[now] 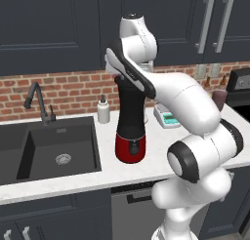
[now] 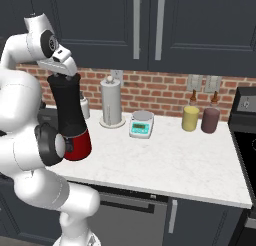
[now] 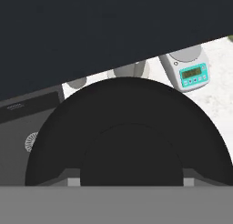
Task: Close the lid blender by securely placing the lid on top.
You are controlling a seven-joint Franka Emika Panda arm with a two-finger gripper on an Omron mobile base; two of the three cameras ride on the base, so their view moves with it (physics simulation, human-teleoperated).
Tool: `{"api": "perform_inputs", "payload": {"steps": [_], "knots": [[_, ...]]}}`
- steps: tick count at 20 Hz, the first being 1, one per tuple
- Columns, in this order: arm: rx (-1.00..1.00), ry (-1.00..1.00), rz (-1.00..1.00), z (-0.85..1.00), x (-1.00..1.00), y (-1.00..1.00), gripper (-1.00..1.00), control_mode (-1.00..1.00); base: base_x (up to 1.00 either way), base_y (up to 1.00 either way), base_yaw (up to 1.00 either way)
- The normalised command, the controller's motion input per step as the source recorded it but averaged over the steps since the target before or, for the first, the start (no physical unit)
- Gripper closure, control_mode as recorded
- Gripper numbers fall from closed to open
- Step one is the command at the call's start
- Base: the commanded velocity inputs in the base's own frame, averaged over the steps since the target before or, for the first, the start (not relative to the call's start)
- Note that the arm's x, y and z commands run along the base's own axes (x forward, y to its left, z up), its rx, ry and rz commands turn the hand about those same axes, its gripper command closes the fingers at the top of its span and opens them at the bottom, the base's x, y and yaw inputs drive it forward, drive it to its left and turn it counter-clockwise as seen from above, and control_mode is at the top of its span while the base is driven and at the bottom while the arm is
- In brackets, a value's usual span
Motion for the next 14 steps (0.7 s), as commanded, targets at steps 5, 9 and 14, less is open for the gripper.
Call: {"api": "perform_inputs", "payload": {"steps": [5,9,14], "knots": [[-0.08,0.0,0.0,-0.26,0.0,0.0,1.0,-1.0,0.0,0.0,0.0],[-0.05,0.0,0.0,-0.11,0.02,0.0,1.0,-1.0,0.0,0.0,0.0],[-0.03,-0.05,0.0,-0.15,0.0,0.0,1.0,-1.0,0.0,0.0,0.0]]}}
